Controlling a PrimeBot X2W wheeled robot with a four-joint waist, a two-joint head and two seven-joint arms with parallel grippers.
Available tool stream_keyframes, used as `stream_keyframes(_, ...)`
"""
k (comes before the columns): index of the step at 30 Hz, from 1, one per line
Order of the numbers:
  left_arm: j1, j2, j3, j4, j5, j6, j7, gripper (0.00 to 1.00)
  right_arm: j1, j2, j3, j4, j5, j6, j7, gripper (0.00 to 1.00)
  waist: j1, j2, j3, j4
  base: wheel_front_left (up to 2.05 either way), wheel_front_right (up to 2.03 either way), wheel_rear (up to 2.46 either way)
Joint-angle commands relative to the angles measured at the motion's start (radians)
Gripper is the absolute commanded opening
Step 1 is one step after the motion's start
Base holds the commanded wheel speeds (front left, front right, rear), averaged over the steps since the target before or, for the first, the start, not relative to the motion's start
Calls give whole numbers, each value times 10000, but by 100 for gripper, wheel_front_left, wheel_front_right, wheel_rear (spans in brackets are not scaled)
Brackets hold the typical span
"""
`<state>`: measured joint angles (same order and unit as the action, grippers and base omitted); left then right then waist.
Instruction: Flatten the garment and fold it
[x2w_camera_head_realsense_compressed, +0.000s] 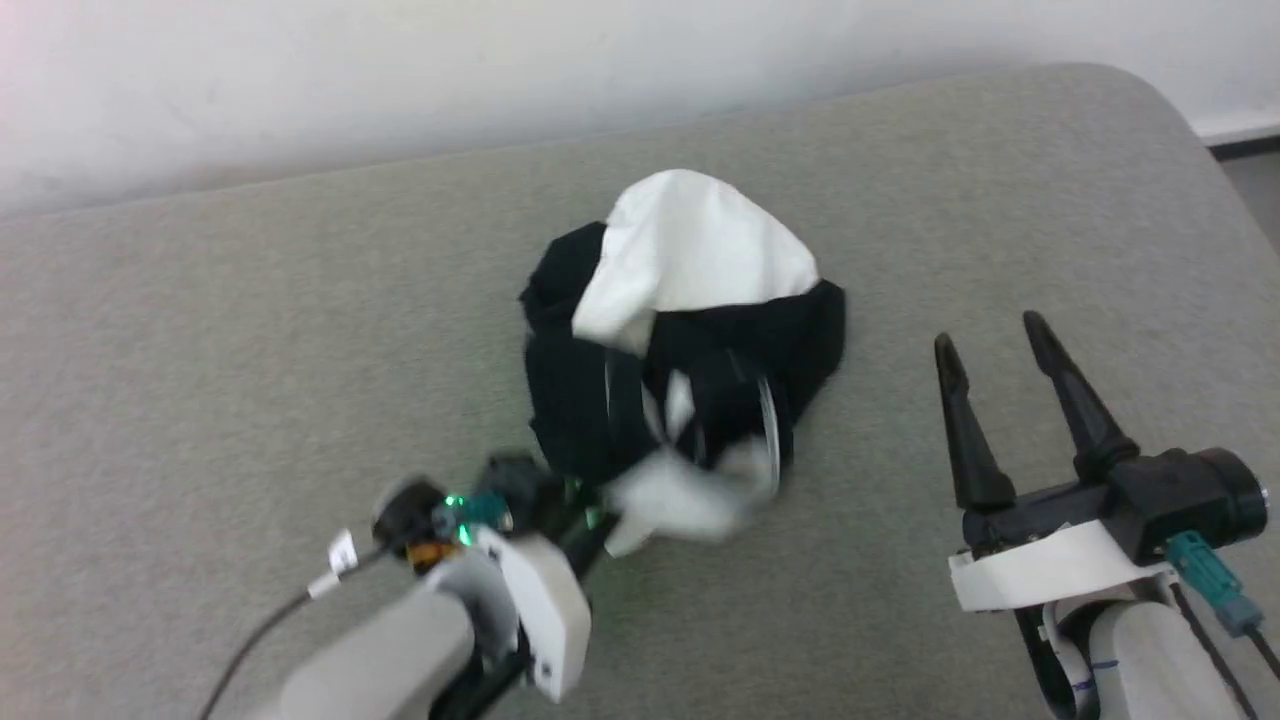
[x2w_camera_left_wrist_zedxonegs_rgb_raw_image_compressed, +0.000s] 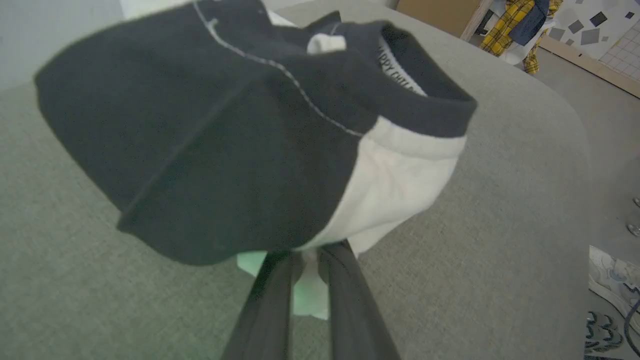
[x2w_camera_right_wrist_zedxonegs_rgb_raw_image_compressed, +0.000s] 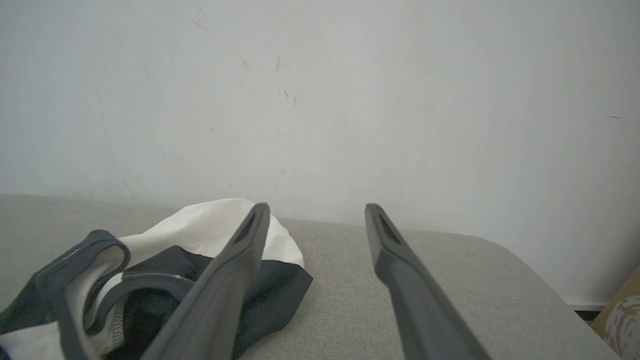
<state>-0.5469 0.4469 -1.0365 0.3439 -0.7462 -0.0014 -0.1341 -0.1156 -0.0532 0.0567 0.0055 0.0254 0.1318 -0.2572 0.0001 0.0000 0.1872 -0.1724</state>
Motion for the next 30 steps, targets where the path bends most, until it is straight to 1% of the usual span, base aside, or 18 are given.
stream_keyframes(1,92,24,-39,61,-50,-65,62,0,73,29,7,55,-77,-11,-45,100,-1,0,-154,385,0,0,0)
stream_keyframes(3,341,-45,-141,234,-159,-56,134,0,148,29,61,281,-170,-11,-45,100,-1,0,-332,626,0,0,0)
stream_keyframes(4,416,-93,-122,289,-169,18,34,98,219,29,37,384,-202,-11,-45,100,-1,0,-466,778,0,0,0)
stream_keyframes(5,487,-128,-74,330,-204,97,-69,100,295,29,23,483,-189,-11,-45,100,-1,0,-593,902,0,0,0)
stream_keyframes(8,635,-178,185,282,-340,310,-472,100,509,29,-40,754,-246,-11,-45,100,-1,0,-1020,1287,0,0,0)
stream_keyframes(13,1012,152,951,-314,-451,798,-1081,100,867,30,-114,1033,-461,-11,-45,100,-1,0,-1649,1793,0,0,0)
stream_keyframes(17,1644,591,1959,-1302,-89,1443,-1260,100,1155,30,-237,1148,-558,-11,-45,100,-1,0,-1950,2121,0,0,0)
stream_keyframes(19,2148,642,2909,-2072,339,1846,-1269,100,1276,30,-278,1200,-546,-11,-45,100,-1,0,-2048,2244,0,0,0)
stream_keyframes(21,2900,547,3918,-2817,790,2125,-1271,100,1375,30,-283,1255,-512,-11,-40,100,-1,0,-2129,2339,0,0,0)
stream_keyframes(23,3656,447,4719,-3418,1500,2306,-1273,100,1458,30,-256,1312,-480,-11,-20,100,-1,0,-2211,2395,0,0,0)
stream_keyframes(25,4459,65,5616,-3952,1943,2478,-1274,100,1519,30,-205,1354,-434,-11,13,100,-1,0,-2264,2416,0,0,0)
stream_keyframes(28,5519,-642,6739,-4557,2568,2441,-1274,100,1592,30,-167,1389,-374,-11,37,100,-1,0,-2303,2441,0,0,0)
stream_keyframes(30,6099,-1070,7190,-4698,2983,2211,-1275,100,1636,30,-181,1399,-300,-11,42,100,-1,0,-2298,2469,0,0,0)
